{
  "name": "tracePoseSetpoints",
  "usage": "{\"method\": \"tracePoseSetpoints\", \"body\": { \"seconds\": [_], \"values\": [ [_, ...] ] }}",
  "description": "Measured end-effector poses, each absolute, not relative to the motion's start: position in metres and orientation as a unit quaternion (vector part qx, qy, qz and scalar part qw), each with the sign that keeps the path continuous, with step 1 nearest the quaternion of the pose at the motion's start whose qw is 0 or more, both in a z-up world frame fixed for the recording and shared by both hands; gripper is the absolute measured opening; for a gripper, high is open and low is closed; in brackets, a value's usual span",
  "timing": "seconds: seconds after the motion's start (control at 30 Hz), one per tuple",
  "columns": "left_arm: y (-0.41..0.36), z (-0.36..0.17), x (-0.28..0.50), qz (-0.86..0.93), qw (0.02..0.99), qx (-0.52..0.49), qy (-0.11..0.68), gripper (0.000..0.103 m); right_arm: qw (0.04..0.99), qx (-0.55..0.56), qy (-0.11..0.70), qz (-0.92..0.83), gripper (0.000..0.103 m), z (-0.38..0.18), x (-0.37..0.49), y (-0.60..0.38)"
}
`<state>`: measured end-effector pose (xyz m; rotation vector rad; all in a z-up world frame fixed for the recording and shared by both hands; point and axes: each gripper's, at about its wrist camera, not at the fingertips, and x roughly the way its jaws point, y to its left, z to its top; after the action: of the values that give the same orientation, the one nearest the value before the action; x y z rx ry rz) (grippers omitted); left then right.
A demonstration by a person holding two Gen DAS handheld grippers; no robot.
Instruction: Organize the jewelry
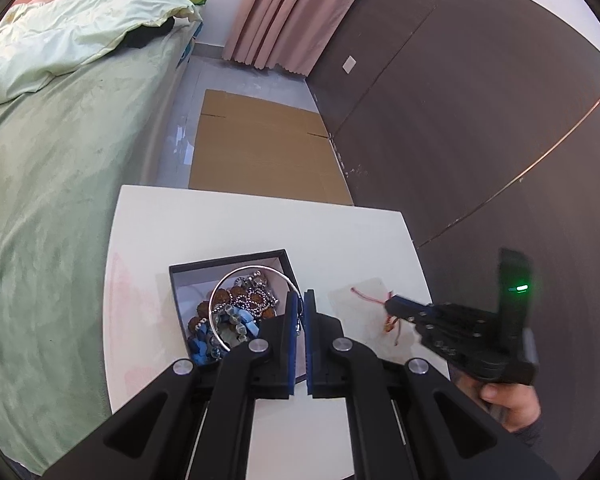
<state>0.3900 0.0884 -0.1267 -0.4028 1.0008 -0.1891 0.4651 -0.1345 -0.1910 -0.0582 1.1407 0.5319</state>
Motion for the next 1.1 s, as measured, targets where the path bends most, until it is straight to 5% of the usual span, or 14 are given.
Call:
{"method": "tracePoseSetpoints", "body": {
  "seconds": [0.13, 0.2, 0.43, 0.57, 0.77, 0.83, 0.87, 0.9, 1.1],
  "values": [
    [0.081, -0.127, 0.389, -0.079, 0.864, -0.162, 0.47, 0.011, 0.818, -0.016, 0.511, 0.265, 0.008, -0.164, 0.455, -0.131],
    [0.087, -0.127, 0.386, -0.072, 0.865, -0.172, 0.466, 0.028, 0.821, -0.009, 0.498, 0.28, 0.008, -0.148, 0.449, -0.124],
    [0.117, -0.124, 0.375, -0.046, 0.864, -0.199, 0.46, 0.032, 0.82, 0.001, 0.467, 0.329, 0.008, -0.11, 0.432, -0.093],
    [0.134, -0.118, 0.362, -0.028, 0.869, -0.205, 0.449, 0.051, 0.816, 0.001, 0.461, 0.349, 0.008, -0.099, 0.427, -0.07],
    [0.152, -0.112, 0.346, -0.012, 0.873, -0.211, 0.44, 0.063, 0.806, 0.002, 0.461, 0.371, 0.01, -0.092, 0.427, -0.034],
    [0.156, -0.108, 0.341, -0.007, 0.874, -0.212, 0.436, 0.068, 0.799, -0.001, 0.473, 0.372, 0.038, -0.095, 0.428, -0.027],
    [0.159, -0.106, 0.336, -0.005, 0.875, -0.215, 0.433, 0.071, 0.799, -0.002, 0.477, 0.367, 0.075, -0.095, 0.426, -0.026],
    [0.16, -0.104, 0.332, -0.004, 0.876, -0.218, 0.43, 0.074, 0.805, 0.0, 0.471, 0.36, 0.098, -0.094, 0.424, -0.028],
    [0.155, -0.094, 0.295, 0.002, 0.89, -0.218, 0.399, 0.088, 0.848, -0.005, 0.424, 0.318, 0.098, -0.086, 0.397, -0.071]
  ]
}}
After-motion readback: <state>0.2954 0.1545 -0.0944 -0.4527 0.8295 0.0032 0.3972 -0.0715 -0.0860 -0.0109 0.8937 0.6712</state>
